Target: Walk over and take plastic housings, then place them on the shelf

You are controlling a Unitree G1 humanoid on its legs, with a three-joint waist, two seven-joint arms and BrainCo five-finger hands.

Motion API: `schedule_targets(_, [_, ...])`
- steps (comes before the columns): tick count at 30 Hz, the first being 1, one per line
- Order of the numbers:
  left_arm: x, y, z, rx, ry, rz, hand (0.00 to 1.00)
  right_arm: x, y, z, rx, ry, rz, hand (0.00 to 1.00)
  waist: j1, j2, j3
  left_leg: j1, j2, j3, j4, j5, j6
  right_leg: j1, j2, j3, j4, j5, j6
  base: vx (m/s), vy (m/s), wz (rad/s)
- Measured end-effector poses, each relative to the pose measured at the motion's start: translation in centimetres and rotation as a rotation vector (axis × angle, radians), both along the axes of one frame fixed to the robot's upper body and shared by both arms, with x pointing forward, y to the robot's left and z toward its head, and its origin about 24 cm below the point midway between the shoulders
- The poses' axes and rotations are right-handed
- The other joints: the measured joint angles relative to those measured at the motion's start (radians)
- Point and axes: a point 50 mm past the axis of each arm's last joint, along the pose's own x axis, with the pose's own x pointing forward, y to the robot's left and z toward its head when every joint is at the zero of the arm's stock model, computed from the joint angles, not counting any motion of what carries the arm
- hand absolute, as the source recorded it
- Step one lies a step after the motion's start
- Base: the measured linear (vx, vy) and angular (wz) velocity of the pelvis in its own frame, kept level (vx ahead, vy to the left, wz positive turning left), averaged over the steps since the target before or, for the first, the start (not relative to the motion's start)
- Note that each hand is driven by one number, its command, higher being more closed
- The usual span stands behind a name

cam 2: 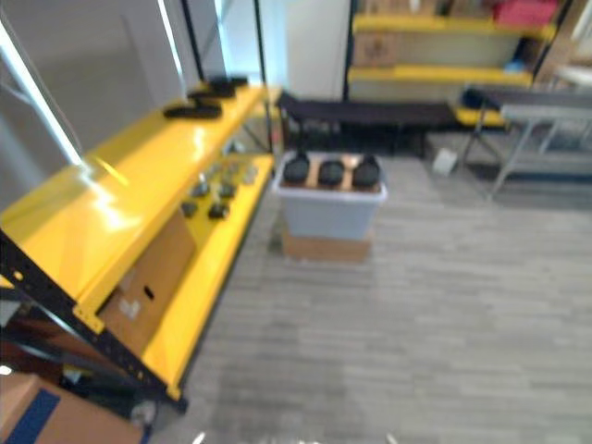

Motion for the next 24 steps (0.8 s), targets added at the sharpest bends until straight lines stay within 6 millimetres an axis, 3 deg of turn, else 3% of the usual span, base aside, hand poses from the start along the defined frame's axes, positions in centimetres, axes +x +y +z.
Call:
schedule_targets(5, [-0.2,-0.3,-0.1,0.002,0.001,0.032,0.00,-1.2,-0.2,-0.1,0.005,0.020,-0.069,0.00,0.001,0.009,-0.011,0.096,-0.036,0.005,-0.168,0.082,-0.009,0.044,-0.008,-0.028,-0.025,0.030,0.007,0.14,0.064,0.06])
schedule_targets(9, [-0.2,-0.2,-0.1,0.001,-0.001,0.032,0.00,-1.4,0.0,-0.1,0.008,0.023,-0.083,0.00,0.013,0.009,-0.012,0.104,-0.045,0.010,-0.168,0.078,-0.015,0.056,-0.015,-0.028,-0.035,0.034,0.013,0.09,0.060,0.00])
schedule_targets(24, [0.0,-0.1,0.0,-0.003,0.001,0.018,0.00,-1.3,0.3,-0.2,-0.014,0.045,-0.085,0.00,0.011,0.001,-0.012,0.105,-0.051,0.005,-0.172,0.092,-0.015,0.056,-0.025,-0.049,-0.037,0.022,0.018,-0.08,0.010,0.02])
